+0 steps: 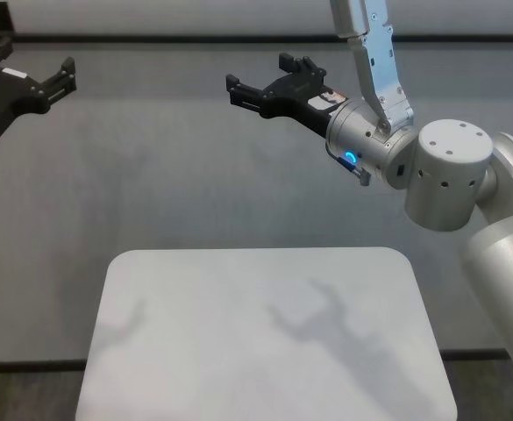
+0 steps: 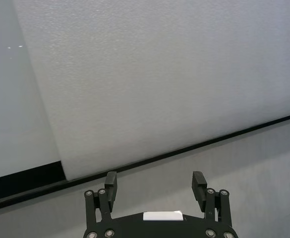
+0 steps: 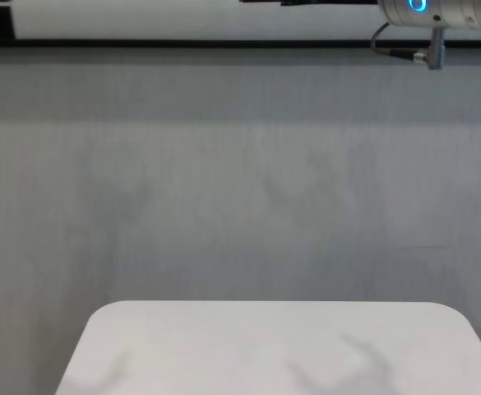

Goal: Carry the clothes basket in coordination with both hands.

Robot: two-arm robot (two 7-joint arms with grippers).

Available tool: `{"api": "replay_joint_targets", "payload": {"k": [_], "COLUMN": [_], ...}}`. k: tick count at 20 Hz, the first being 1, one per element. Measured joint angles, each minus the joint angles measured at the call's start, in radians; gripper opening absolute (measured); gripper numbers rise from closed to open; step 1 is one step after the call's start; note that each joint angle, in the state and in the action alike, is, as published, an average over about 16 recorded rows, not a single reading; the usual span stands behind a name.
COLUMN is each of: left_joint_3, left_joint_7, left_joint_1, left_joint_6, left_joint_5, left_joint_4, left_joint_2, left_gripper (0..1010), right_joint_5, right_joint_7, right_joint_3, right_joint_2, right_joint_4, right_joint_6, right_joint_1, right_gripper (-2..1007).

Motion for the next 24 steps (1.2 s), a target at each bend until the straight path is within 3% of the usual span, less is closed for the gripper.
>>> {"api": "replay_joint_targets", "payload": {"k": [24], "left_joint_3": [-0.001], "left_joint_7": [-0.013], "left_joint_1": [0.0], "left_joint_6": [0.002], "left_joint_5": [-0.006], "left_joint_4": [0.0], "left_joint_2": [-0.001], "left_gripper": [1002], "right_joint_5": [0.0], "right_joint_7": [-0.001], "right_joint_3": [0.001], "right_joint_2": [0.0], "right_joint_4": [0.0], "right_joint_6": [0.001], "right_joint_1": [0.0], "right_gripper": [1005]}}
